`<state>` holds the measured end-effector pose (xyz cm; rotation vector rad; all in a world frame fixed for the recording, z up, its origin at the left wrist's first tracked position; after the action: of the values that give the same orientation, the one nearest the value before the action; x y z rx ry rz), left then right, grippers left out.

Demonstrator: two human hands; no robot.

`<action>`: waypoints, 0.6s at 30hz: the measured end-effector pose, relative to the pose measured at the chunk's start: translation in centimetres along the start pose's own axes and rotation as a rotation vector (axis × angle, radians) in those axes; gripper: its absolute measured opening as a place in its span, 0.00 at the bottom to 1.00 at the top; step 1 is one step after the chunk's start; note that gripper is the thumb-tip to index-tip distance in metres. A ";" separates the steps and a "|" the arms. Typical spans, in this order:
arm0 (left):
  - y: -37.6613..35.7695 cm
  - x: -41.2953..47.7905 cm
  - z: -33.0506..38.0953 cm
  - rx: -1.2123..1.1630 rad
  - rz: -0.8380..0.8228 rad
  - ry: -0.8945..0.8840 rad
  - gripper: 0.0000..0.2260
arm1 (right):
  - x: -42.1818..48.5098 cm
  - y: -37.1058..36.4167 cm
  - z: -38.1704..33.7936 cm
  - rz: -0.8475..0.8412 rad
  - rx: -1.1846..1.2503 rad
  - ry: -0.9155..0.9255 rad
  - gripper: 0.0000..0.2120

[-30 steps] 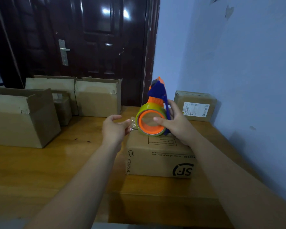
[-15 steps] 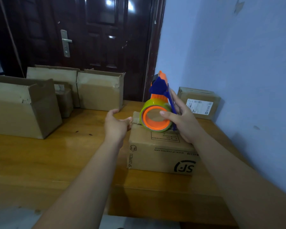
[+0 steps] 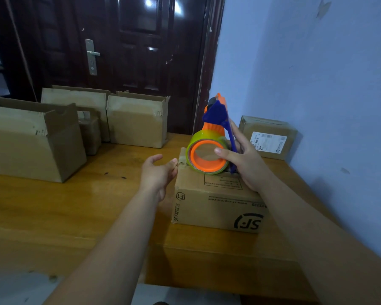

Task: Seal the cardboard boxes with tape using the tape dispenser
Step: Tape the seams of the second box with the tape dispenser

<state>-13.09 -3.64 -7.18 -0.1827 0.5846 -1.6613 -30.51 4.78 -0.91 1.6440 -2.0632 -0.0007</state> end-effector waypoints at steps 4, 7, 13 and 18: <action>-0.2 -0.4 0.2 -0.052 0.001 -0.056 0.21 | -0.2 0.3 0.0 0.038 0.024 0.018 0.38; -0.6 -0.4 0.5 -0.015 -0.010 -0.083 0.19 | -0.6 0.5 -0.5 0.102 -0.049 0.052 0.36; -0.7 -0.4 1.2 0.144 -0.029 -0.190 0.15 | -1.4 -0.1 -1.0 0.242 -0.324 0.089 0.30; -1.2 -0.3 1.8 0.281 -0.076 -0.252 0.10 | -1.2 -0.8 -0.8 0.229 -0.680 0.133 0.25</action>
<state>-13.32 -3.77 -5.06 -0.2069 0.1537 -1.7408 -29.30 5.87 -0.88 0.9649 -1.8490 -0.4504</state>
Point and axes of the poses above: each hand's wrist, its own x-axis towards the middle knuckle, its own y-axis out of the back of the hand, z = x × y, the point moved 4 cm from there along x, towards the middle knuckle, and after that the axes turned 5 degrees about -x, right-handed, at the moved point
